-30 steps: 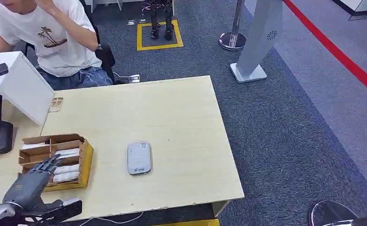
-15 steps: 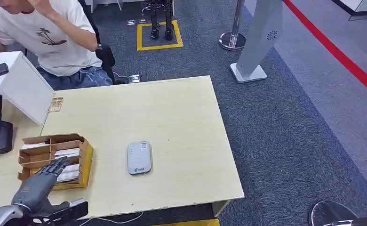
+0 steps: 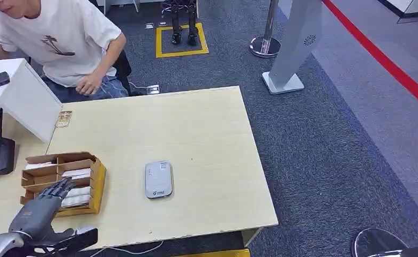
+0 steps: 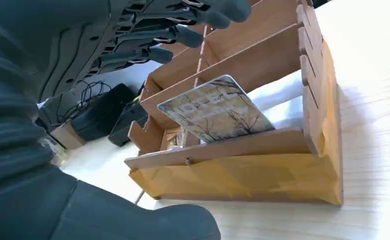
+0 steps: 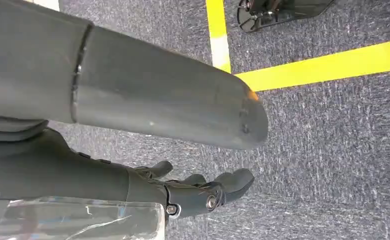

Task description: Pass the card to the sensor for recognition and then transmit it.

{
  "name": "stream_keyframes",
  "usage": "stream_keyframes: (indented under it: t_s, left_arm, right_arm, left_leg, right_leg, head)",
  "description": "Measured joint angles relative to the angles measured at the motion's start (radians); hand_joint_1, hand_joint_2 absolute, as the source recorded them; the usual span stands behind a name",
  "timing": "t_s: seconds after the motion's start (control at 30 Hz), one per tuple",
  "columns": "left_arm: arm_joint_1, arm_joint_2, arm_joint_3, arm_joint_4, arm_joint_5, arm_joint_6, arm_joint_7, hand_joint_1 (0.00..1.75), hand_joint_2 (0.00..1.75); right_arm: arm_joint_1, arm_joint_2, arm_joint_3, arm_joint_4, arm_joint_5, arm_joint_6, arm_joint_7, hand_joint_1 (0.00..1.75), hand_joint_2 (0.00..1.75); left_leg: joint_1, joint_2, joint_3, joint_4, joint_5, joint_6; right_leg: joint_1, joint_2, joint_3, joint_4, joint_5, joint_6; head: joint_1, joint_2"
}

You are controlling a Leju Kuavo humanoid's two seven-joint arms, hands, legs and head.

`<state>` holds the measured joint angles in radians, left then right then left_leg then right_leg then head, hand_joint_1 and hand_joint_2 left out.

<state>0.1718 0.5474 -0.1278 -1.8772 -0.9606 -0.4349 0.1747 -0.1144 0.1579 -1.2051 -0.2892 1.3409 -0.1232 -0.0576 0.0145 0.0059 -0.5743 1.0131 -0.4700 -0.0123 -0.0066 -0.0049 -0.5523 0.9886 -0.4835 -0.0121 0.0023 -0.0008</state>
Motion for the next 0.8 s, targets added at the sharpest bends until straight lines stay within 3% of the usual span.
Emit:
stream_keyframes:
  t_s: [0.27,0.8]
  left_arm:
    - [0.024,0.021,0.027,-0.015,-0.027,-0.022,0.010,0.00,1.75]
    - [0.068,-0.004,0.041,-0.036,-0.056,-0.018,0.022,0.00,1.75]
  right_arm:
    - [0.001,0.000,0.000,0.000,-0.002,-0.005,0.003,0.00,1.75]
    - [0.001,0.000,0.000,0.000,0.000,-0.007,0.003,0.00,1.75]
  left_leg:
    - [0.000,0.000,0.000,0.000,0.000,0.000]
    - [0.000,0.000,0.000,0.000,0.000,0.000]
  right_leg:
    - [0.000,0.000,0.000,0.000,0.000,0.000]
    - [0.000,0.000,0.000,0.000,0.000,0.000]
  head:
    - [0.000,0.000]
    - [0.000,0.000]
